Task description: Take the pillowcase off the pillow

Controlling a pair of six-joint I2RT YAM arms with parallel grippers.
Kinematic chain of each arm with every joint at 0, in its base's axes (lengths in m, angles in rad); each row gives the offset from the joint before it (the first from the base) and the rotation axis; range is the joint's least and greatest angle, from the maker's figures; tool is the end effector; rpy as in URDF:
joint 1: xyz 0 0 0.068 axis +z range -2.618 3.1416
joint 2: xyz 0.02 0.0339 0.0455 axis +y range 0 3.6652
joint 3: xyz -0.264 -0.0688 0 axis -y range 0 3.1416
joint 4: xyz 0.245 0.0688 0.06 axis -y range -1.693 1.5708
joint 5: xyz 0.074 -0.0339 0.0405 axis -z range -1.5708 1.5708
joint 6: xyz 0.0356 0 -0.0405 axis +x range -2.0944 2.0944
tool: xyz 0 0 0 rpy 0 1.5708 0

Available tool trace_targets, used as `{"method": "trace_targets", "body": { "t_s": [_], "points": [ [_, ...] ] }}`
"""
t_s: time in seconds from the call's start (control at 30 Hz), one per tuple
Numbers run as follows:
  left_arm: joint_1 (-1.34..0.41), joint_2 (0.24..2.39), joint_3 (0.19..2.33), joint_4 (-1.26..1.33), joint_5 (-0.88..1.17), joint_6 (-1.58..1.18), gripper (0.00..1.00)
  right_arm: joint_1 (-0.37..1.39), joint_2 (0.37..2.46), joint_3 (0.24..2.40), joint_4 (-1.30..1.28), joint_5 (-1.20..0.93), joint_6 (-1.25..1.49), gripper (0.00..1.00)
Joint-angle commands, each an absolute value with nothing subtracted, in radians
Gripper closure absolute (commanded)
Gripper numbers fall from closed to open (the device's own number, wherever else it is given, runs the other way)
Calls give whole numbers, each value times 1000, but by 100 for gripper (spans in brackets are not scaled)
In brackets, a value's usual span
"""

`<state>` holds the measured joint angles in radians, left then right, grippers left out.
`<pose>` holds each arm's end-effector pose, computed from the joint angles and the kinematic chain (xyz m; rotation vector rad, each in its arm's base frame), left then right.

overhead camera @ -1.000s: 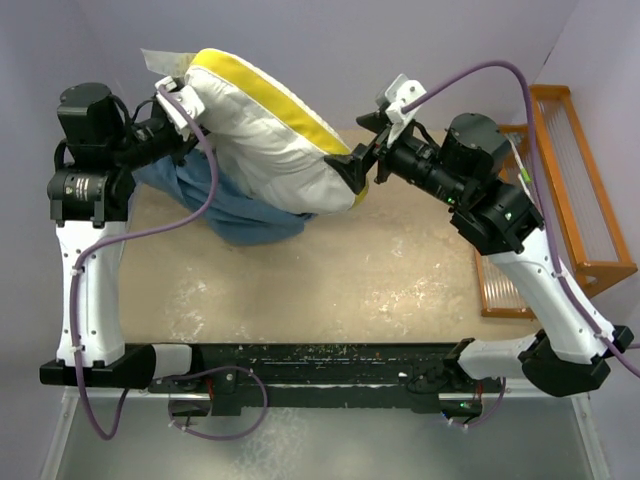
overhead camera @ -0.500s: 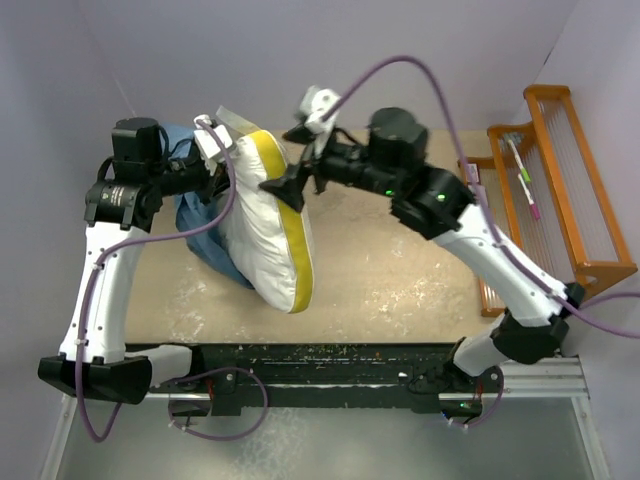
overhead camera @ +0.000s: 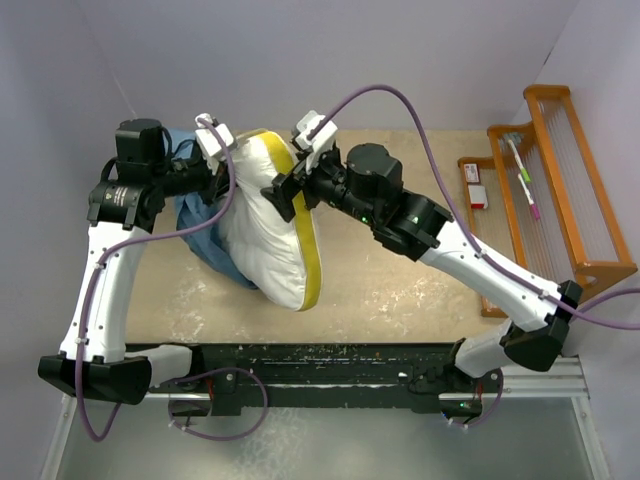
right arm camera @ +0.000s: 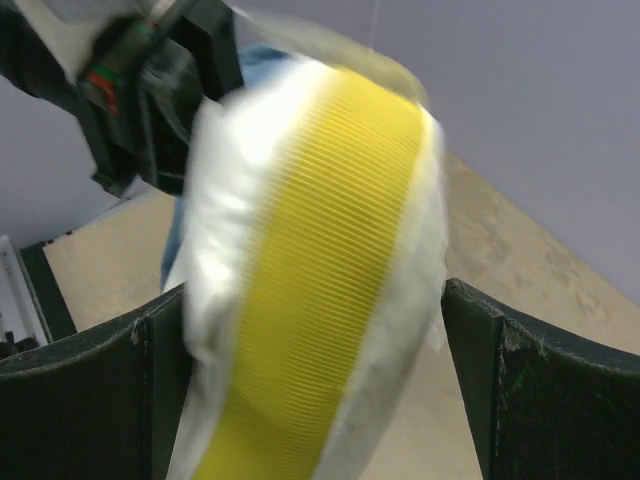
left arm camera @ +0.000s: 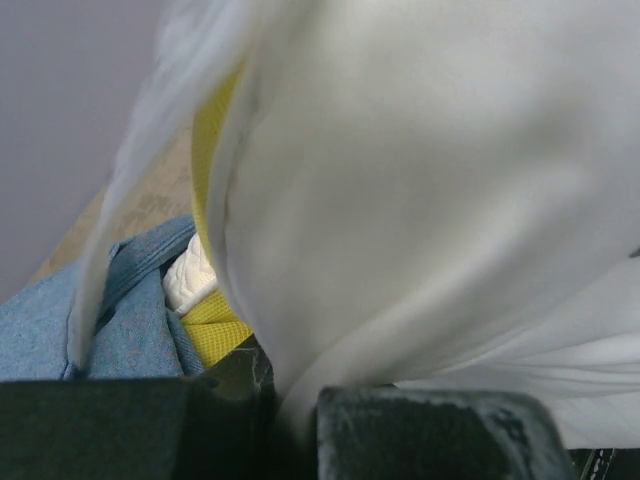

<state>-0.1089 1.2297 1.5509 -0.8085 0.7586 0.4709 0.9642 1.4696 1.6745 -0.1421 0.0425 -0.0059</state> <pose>0.2294 -0.0497 0.4498 0.9806 1.6917 -0.5395 0.1896 0.2705 0.4916 -0.6929 1.3900 0.7330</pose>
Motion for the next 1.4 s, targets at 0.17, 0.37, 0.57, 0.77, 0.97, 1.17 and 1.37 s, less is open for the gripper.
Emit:
{"method": "trace_targets", "body": {
  "t_s": [0.17, 0.37, 0.57, 0.77, 0.97, 1.17, 1.37],
  "points": [
    [-112, 1179, 1588, -723, 833, 422, 100, 962, 1441, 1518, -58, -170, 92, 0],
    [-111, 1178, 1632, -752, 842, 389, 30, 897, 1533, 1684, -178, -272, 68, 47],
    [-85, 1189, 1739, -951, 757, 553, 6, 769, 1308, 1510, -65, -209, -271, 100],
    [100, 1268, 1900, -1201, 795, 788, 6, 768, 1207, 1448, -187, -225, -644, 100],
    [202, 1371, 1935, -1357, 848, 1000, 6, 771, 1166, 1420, -152, -259, -761, 100],
    [202, 1328, 1678, -1327, 765, 1174, 13, 772, 1113, 1366, -124, -293, -709, 100],
    [237, 1256, 1496, -1055, 636, 1133, 13, 770, 1109, 1406, -173, -362, -706, 100]
  ]
}}
